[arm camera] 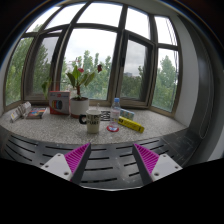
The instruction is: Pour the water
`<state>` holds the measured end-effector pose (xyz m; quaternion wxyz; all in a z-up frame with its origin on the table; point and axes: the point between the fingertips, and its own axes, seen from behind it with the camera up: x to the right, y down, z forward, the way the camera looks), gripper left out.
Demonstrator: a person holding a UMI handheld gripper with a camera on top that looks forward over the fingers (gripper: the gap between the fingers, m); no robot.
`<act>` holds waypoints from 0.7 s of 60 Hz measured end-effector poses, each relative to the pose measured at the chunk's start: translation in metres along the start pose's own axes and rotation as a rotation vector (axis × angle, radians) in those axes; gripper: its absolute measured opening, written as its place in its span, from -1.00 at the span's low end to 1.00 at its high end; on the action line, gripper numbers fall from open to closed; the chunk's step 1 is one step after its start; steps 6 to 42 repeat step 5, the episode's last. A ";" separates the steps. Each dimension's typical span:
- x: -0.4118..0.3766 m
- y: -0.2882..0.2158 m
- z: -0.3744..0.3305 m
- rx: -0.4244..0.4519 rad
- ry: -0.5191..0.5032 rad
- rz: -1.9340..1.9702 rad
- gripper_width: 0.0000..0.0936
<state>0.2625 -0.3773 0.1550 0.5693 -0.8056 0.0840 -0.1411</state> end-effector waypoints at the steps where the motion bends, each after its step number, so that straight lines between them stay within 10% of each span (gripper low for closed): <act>1: 0.000 -0.001 -0.002 0.004 -0.001 0.002 0.82; 42: 0.000 -0.004 -0.007 0.009 0.004 0.008 0.81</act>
